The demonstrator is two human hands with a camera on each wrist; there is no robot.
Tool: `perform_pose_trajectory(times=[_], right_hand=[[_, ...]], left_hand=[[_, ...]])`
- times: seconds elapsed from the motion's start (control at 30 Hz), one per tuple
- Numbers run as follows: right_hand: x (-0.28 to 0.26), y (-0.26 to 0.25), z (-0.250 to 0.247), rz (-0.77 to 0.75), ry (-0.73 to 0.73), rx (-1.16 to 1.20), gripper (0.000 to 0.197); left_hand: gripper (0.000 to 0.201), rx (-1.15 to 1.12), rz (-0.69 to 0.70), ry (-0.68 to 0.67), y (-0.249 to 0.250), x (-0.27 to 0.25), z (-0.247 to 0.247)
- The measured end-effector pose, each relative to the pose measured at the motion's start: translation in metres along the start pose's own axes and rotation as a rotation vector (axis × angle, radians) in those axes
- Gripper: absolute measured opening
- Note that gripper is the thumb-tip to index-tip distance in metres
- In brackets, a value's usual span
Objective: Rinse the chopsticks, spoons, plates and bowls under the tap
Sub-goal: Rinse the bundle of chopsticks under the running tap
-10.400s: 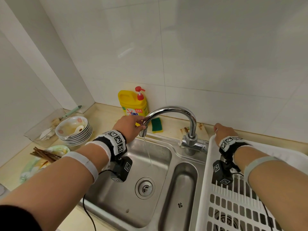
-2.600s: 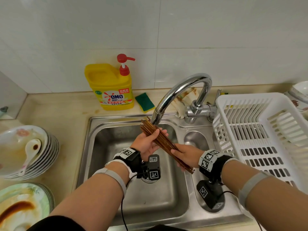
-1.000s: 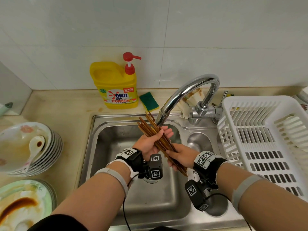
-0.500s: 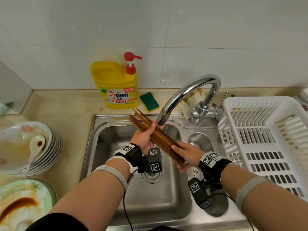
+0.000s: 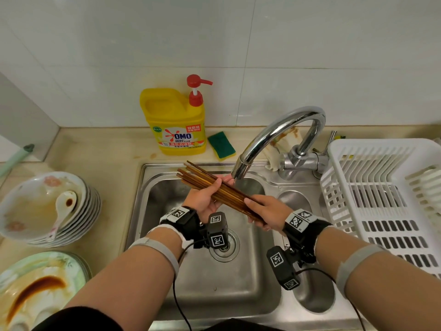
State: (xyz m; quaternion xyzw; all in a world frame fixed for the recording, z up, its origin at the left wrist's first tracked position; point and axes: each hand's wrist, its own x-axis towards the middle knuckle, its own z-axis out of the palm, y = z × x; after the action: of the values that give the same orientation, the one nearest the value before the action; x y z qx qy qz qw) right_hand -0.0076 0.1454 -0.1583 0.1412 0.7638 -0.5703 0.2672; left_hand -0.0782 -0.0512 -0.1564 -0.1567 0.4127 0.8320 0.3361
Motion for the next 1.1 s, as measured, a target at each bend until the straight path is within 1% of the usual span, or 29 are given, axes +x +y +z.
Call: perform_pose_trajectory(times=[0.07,0.17,0.27,0.33,0.47,0.57,0.63,0.7,0.8,0.83,0.9,0.97,1.03,1.1], right_hand=[[-0.001,0.000,0.002,-0.005,0.011,0.044,0.036],[-0.003,0.001,0.003,-0.041,0.041,0.076,0.034],[-0.005,0.000,0.004,-0.056,0.052,0.087,0.030],[-0.004,-0.001,0.007,-0.063,0.068,0.112,0.026],[0.004,-0.004,0.010,-0.084,0.177,0.172,0.018],[0.011,-0.007,0.014,-0.108,0.220,0.242,0.017],[0.015,-0.011,0.017,-0.114,0.233,0.284,0.019],[0.019,-0.017,0.019,-0.123,0.224,0.283,0.020],[0.025,-0.023,0.021,-0.126,0.211,0.265,0.020],[0.028,-0.025,0.022,-0.126,0.217,0.256,0.019],[0.033,-0.029,0.024,-0.130,0.245,0.216,0.018],[0.039,-0.032,0.026,-0.143,0.267,0.187,0.023],[0.044,-0.035,0.027,-0.146,0.279,0.188,0.029],[0.048,-0.036,0.028,-0.134,0.288,0.214,0.028]], left_hand=[[0.019,-0.003,0.007,0.002,0.000,0.000,-0.001],[0.018,-0.029,0.022,0.012,0.000,0.001,-0.002],[0.027,-0.059,0.039,0.026,0.000,0.001,-0.004],[0.031,-0.036,0.050,0.035,0.003,-0.001,-0.005],[0.039,-0.015,0.070,0.056,0.010,-0.001,-0.010],[0.037,-0.005,0.090,0.054,0.016,-0.001,-0.014],[0.029,-0.025,0.125,0.049,0.019,-0.002,-0.015],[0.024,-0.032,0.165,0.053,0.022,-0.006,-0.018],[0.024,0.051,0.164,0.087,0.028,-0.014,-0.025],[0.027,0.078,0.154,0.107,0.030,-0.016,-0.028],[0.036,0.045,0.136,0.139,0.034,-0.019,-0.031],[0.040,-0.008,0.137,0.145,0.038,-0.022,-0.032],[0.031,-0.033,0.151,0.130,0.041,-0.023,-0.032],[0.018,-0.048,0.175,0.119,0.043,-0.022,-0.032]])
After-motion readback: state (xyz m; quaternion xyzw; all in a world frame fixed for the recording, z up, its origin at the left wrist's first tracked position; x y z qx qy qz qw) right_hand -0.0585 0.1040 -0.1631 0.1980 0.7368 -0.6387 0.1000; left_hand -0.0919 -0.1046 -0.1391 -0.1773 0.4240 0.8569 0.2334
